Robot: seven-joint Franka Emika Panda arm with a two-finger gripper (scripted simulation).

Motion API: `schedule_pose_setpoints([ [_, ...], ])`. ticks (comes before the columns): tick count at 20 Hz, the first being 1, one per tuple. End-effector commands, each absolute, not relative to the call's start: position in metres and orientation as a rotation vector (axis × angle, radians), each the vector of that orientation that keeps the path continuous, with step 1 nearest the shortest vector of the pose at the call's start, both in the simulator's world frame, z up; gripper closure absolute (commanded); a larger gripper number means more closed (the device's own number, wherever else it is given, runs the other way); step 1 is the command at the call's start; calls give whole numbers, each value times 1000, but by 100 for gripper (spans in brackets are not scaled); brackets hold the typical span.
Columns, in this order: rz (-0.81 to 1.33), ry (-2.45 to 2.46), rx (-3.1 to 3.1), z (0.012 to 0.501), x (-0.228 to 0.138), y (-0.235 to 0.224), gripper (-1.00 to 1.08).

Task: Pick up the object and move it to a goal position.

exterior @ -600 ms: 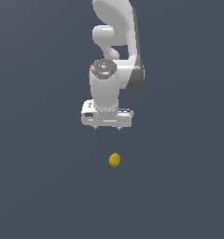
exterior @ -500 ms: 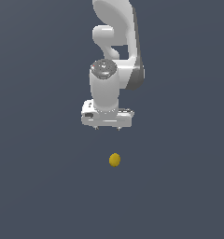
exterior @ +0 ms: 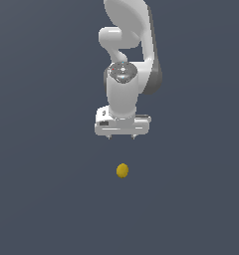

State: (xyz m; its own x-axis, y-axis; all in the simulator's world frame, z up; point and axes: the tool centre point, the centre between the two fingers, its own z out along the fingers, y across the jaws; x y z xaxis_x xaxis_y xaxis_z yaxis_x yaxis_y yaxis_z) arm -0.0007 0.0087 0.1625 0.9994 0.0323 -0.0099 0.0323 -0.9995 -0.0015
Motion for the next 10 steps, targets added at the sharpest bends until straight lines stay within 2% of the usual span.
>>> schedule_pose_setpoints([
  [1, 16, -53, -3140, 162, -1, 8, -92],
  [10, 15, -161, -3139, 154, 13, 9, -92],
])
